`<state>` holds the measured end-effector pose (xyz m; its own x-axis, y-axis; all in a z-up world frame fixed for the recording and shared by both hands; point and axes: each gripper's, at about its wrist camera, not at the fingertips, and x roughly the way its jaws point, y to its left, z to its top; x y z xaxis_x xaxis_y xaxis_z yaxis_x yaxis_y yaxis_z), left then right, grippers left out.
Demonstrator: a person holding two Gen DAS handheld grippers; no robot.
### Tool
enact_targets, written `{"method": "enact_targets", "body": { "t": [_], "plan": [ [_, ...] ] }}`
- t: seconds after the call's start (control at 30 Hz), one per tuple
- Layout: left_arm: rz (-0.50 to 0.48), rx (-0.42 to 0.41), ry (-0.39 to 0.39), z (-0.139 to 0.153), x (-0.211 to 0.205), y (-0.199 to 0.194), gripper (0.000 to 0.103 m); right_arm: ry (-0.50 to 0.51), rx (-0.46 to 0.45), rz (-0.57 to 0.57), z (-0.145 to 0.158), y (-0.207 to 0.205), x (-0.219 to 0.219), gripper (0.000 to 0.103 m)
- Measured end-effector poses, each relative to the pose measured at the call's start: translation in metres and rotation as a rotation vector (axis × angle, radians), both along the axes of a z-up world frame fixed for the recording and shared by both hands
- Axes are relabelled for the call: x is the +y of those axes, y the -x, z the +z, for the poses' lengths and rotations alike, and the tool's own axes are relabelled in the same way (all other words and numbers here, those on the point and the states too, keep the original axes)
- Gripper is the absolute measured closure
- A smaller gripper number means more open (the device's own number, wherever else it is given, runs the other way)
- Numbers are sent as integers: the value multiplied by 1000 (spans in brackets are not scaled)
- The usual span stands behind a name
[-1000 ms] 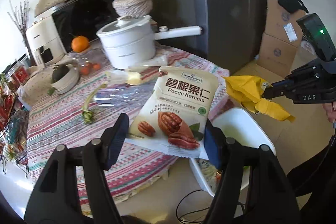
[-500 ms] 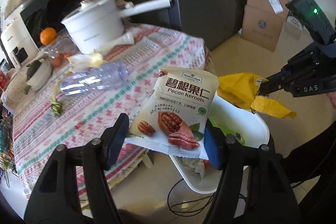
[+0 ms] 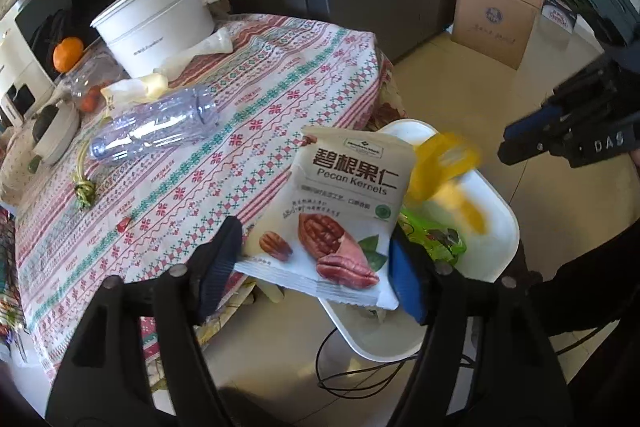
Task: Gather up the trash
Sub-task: 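Carry both bags to the white bin and open both tools to drop them, then move the left tool back over the table to the clear plastic bottle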
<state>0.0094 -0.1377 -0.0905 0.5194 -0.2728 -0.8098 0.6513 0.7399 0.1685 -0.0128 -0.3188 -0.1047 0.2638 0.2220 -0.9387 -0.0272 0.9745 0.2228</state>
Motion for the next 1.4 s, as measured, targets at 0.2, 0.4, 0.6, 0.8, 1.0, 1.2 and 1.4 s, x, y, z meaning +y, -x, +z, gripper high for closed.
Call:
{"method": "enact_targets", "body": {
  "t": [0.2, 0.4, 0.6, 0.8, 1.0, 1.2, 1.4],
  "plan": [
    [4, -13, -11, 3, -1, 1, 24, 1, -26, -7, 8, 0, 1, 57],
    [29, -18, 2, 9, 5, -3, 19, 14, -47, -23, 16, -2, 0, 52],
    [29, -21, 8, 13, 5, -2, 14, 18, -64, -41, 22, -5, -3, 47],
    [44, -33, 23, 21, 6, -3, 9, 22, -77, -59, 27, -8, -4, 43],
    [97, -26, 58, 33, 18, -16, 9, 27, -102, -66, 35, -14, -2, 40],
    [187, -24, 85, 43, 39, -39, 9, 46, -147, -66, 47, -25, 8, 38],
    [301, 17, 127, 48, 66, -73, 9, 40, -177, -55, 58, -40, 21, 37]
  ]
}}
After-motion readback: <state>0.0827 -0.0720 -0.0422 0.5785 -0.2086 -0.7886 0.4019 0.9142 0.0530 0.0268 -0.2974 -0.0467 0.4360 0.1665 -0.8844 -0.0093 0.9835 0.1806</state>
